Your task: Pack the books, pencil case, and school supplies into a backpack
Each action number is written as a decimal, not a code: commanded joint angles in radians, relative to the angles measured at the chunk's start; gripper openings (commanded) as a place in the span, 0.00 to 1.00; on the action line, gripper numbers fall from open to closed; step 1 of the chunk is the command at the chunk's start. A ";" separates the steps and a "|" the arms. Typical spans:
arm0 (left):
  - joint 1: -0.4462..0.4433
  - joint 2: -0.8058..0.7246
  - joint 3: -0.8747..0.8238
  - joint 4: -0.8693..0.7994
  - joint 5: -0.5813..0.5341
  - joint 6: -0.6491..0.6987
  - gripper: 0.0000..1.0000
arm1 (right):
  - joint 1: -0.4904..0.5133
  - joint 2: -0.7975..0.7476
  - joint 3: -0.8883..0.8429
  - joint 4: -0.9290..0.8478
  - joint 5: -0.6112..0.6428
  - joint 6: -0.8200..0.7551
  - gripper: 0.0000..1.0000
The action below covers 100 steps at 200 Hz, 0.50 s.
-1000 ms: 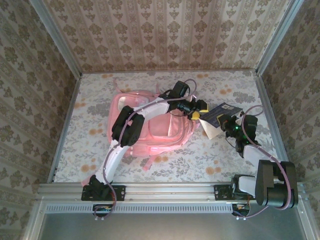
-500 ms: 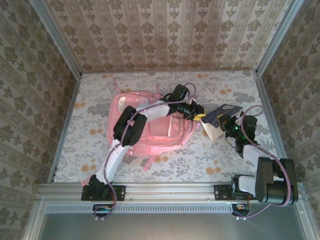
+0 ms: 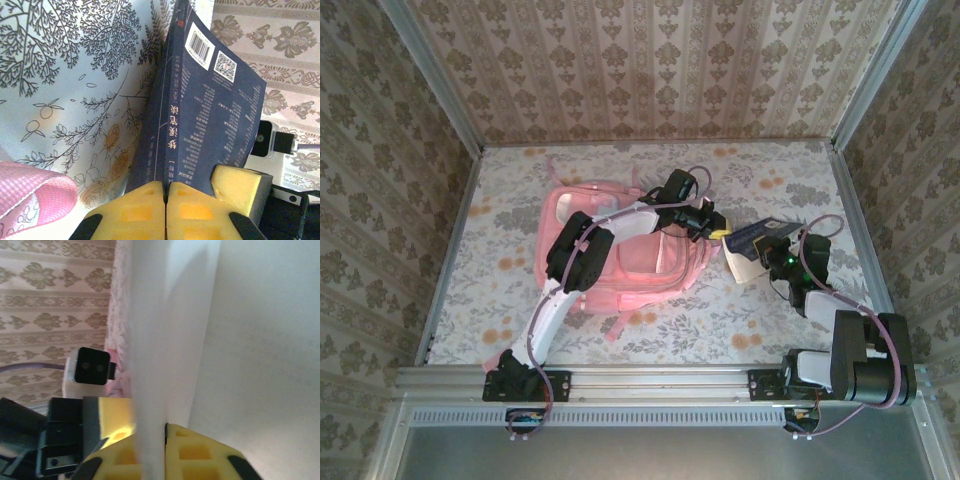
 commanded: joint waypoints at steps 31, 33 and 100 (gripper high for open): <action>0.000 -0.047 -0.027 -0.031 0.025 0.068 0.05 | 0.024 -0.090 0.015 -0.235 0.066 -0.114 0.58; 0.000 -0.048 -0.027 -0.033 0.024 0.070 0.05 | 0.024 -0.092 0.016 -0.244 0.072 -0.117 0.58; 0.008 -0.072 -0.006 -0.209 -0.038 0.217 0.21 | 0.025 -0.054 0.035 -0.384 0.138 -0.177 0.56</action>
